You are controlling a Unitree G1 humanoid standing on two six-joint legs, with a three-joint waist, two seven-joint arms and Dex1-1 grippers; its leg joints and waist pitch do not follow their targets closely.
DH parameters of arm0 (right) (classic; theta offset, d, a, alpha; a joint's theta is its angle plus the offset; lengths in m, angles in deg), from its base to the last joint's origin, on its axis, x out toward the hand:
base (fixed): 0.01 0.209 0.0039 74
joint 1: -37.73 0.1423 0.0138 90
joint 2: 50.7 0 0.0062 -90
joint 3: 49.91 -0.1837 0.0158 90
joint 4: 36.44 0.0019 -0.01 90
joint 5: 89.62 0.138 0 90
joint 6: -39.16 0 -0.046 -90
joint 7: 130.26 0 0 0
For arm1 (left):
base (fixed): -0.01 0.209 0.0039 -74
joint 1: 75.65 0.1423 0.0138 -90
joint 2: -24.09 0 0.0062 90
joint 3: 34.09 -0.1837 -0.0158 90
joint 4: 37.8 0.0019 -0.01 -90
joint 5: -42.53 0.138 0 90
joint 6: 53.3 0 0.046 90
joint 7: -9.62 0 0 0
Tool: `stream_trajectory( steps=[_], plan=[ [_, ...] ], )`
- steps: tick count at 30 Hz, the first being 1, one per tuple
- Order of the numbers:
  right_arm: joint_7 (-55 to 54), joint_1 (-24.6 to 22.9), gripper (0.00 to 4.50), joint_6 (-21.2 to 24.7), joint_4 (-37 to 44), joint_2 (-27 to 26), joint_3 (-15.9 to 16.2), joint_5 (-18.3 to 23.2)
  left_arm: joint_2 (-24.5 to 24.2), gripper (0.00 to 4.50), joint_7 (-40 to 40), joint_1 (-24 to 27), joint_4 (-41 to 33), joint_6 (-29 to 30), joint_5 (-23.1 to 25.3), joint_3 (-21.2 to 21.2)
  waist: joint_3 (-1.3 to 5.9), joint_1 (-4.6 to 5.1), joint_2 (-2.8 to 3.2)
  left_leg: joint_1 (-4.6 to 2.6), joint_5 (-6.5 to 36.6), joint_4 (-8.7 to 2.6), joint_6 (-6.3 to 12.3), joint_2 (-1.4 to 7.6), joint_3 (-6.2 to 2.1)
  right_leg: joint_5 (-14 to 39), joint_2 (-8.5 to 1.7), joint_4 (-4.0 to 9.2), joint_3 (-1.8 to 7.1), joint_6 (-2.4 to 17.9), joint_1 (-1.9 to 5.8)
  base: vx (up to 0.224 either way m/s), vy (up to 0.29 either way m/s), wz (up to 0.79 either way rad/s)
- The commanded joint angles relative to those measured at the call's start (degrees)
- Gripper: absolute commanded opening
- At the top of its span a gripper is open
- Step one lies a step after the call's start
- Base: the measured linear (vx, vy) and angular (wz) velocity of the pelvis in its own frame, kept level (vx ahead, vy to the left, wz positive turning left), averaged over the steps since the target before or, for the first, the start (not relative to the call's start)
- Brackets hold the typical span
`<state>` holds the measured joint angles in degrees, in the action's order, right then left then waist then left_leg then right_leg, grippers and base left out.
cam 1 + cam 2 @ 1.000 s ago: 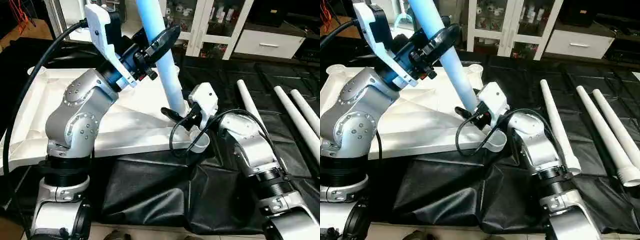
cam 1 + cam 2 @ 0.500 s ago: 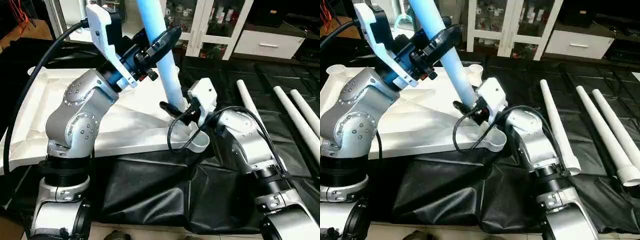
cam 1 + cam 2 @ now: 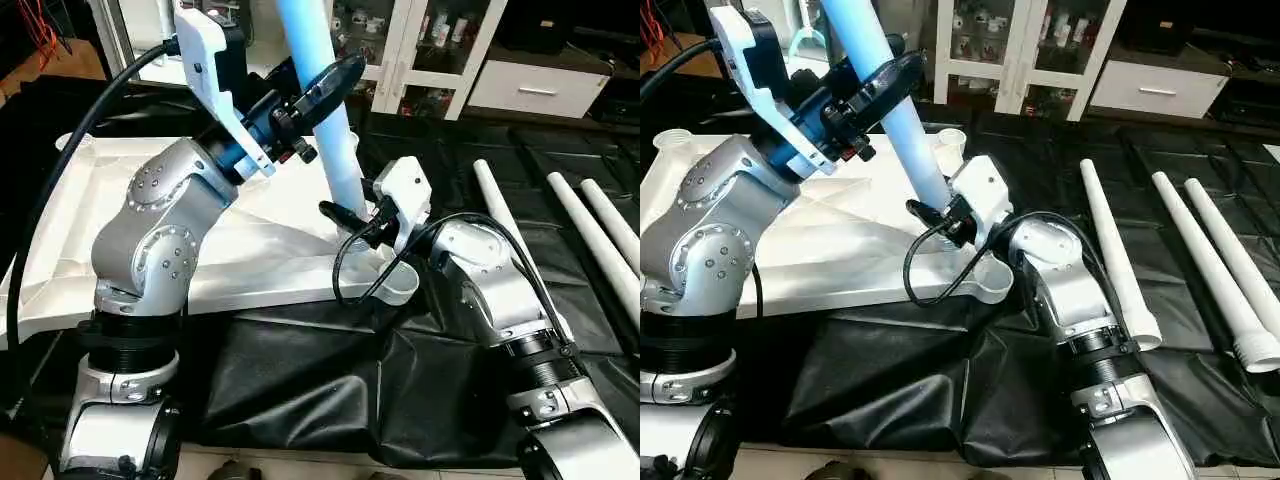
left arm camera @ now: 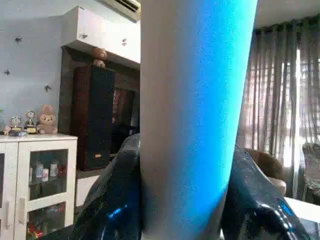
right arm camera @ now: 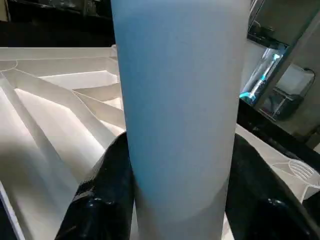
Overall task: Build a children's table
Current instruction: Insert table leg to table base
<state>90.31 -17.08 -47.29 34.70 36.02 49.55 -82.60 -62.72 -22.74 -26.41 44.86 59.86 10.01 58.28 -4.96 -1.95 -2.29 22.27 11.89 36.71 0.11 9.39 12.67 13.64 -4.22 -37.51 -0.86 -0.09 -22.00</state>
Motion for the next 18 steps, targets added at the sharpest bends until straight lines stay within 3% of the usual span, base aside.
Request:
stream_trajectory(
  steps=[1, 3, 5, 7, 10, 13, 15, 16, 18],
  plan=[
    [0.04, 0.57, 1.89, -0.32, -0.13, 0.16, -1.7, 1.38, -0.71, 1.64, -0.52, -0.3, -0.08, -0.32, 2.43, -1.47, 5.78, 0.18, 1.03, -1.84, -2.35, -3.74, 1.01, 3.65, -2.1, -14.7, -3.29, 2.54, 1.91, 17.28, 2.69, 0.0, 0.0, 0.0],
    [0.05, 0.63, 1.89, -0.15, -0.15, -0.02, -2.0, 1.62, -0.56, 1.64, -1.48, 0.2, -0.22, 0.84, 1.38, -1.8, 5.81, 0.13, 1.29, -1.85, -2.53, -3.7, 1.04, 3.67, -2.14, -14.93, -3.36, 2.49, 1.9, 17.38, 2.69, 0.0, 0.0, 0.0],
    [-0.17, 0.87, 1.89, 0.09, -0.41, -0.07, -2.46, 1.86, -0.41, 2.2, -2.67, 0.81, -0.88, 1.77, -0.3, -1.78, 5.81, 0.19, 1.11, -1.81, -2.63, -3.72, 0.93, 3.6, -2.09, -15.37, -3.26, 2.48, 1.9, 17.52, 2.73, 0.0, 0.0, 0.0],
    [-0.98, 1.48, 1.89, 0.44, -1.22, 0.28, -3.81, 2.35, -0.26, 2.34, -1.84, 1.24, -1.22, 2.25, -0.76, -1.27, 5.76, 0.16, 1.1, -1.85, -2.21, -3.74, 0.94, 3.62, -2.02, -15.28, -3.33, 2.52, 1.97, 17.69, 2.7, 0.0, 0.0, 0.0],
    [-3.15, 3.23, 1.87, 0.77, -3.46, 2.24, -7.6, 3.34, -1.16, 2.77, -2.31, 2.43, -1.03, 2.18, -1.4, -0.4, 5.8, 0.12, 1.65, -2.06, -1.44, -3.8, 0.05, 3.62, -2.07, -14.19, -3.16, 2.57, 1.82, 17.69, 2.6, 0.0, 0.0, 0.0],
    [-4.14, 3.91, 1.86, 0.75, -4.58, 3.46, -9.3, 3.6, -1.52, 2.82, -2.65, 3.04, -1.2, 2.3, -1.67, -0.09, 5.86, 0.04, 1.54, -2.09, -1.83, -3.75, -0.58, 3.43, -1.96, -14.93, -2.97, 2.56, 1.8, 17.34, 2.69, 0.0, 0.0, 0.0],
    [-6.09, 4.96, 1.86, 0.26, -7.36, 6.41, -12.74, 4.09, -2.14, 2.9, -3.28, 4.5, -1.51, 3.12, -1.88, 0.1, 5.92, 0.08, 1.58, -2.02, -2.31, -3.68, -0.48, 3.36, -1.96, -15.76, -3.01, 2.49, 1.78, 17.36, 2.79, 0.0, 0.0, 0.0],
    [-6.63, 5.24, 1.86, 0.06, -8.28, 7.65, -14.06, 4.37, -2.68, 3.16, -3.61, 5.28, -1.4, 3.37, -1.31, -0.3, 5.88, 0.06, 1.35, -1.95, -2.3, -3.63, -0.17, 3.31, -1.88, -15.82, -2.98, 2.61, 1.84, 17.45, 2.85, 0.0, 0.0, 0.0],
    [-6.37, 4.56, 1.86, 0.51, -8.52, 10.7, -17.39, 6.14, -7.35, 3.2, -6.78, 9.16, 1.04, 0.36, 7.16, -7.15, 5.94, -0.02, 1.36, -1.93, -2.11, -3.6, 0.42, 3.32, -1.96, -15.41, -3.04, 2.73, 1.85, 17.17, 2.94, 0.0, 0.0, 0.0]
  ],
)
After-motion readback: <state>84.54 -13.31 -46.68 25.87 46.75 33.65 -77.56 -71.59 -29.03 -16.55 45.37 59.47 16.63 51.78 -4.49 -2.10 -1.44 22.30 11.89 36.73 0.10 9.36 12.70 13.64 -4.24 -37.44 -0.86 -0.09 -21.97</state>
